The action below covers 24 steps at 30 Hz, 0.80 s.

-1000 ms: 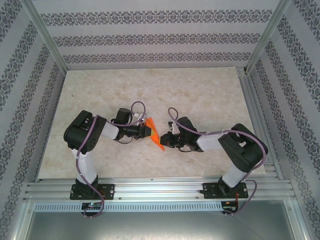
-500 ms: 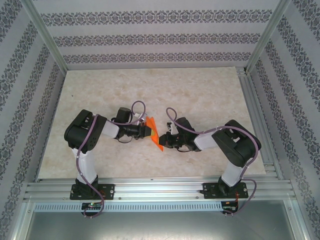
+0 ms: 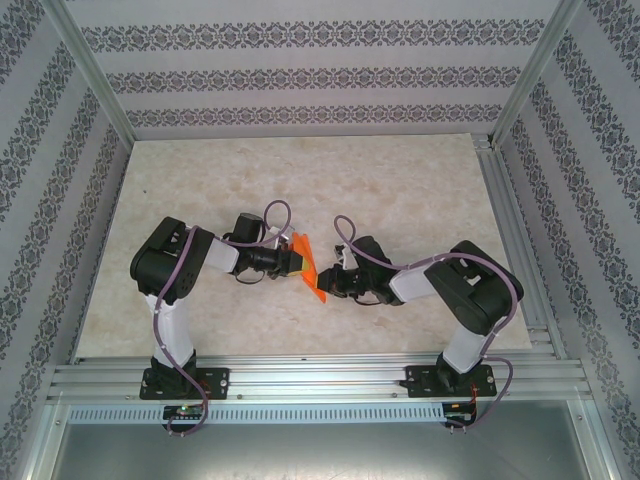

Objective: Fold a paper plane with a square sheet of paper (pick it up from the middle)
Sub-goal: Fold the wing for the fifth time at the center of the table.

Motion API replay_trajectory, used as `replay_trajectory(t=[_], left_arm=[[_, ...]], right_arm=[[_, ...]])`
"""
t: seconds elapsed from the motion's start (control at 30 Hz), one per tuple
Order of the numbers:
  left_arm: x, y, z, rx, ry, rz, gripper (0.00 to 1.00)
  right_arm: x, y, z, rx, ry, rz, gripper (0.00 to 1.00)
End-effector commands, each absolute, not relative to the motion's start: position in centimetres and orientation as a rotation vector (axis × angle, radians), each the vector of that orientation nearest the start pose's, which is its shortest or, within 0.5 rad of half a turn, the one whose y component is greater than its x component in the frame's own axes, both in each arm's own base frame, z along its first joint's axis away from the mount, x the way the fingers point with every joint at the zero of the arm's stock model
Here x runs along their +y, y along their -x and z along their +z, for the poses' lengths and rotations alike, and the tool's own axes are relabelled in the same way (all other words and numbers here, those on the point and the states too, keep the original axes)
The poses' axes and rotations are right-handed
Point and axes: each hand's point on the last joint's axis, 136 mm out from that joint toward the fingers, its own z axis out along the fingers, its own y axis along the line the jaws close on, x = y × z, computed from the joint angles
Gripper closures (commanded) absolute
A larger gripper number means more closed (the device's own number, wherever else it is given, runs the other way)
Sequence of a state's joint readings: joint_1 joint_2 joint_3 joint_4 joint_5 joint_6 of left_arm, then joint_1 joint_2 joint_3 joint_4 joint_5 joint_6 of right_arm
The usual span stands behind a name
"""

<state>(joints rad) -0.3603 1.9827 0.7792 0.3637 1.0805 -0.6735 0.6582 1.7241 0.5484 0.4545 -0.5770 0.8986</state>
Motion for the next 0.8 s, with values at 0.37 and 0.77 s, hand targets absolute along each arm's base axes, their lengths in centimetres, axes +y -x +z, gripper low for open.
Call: replay_trajectory(t=[0.37, 0.77], left_arm=[[-24.9, -29.6, -2.0, 2.660, -0.026, -1.616, 1.00], [-24.8, -29.7, -2.1, 2.674, -0.009, -1.617, 1.00]], right_arm=[[28.1, -22.7, 2.0, 2.694, 0.396, 0.797, 0.69], [28.7, -22.6, 1.5, 2.683, 0.531, 0.605, 0.87]])
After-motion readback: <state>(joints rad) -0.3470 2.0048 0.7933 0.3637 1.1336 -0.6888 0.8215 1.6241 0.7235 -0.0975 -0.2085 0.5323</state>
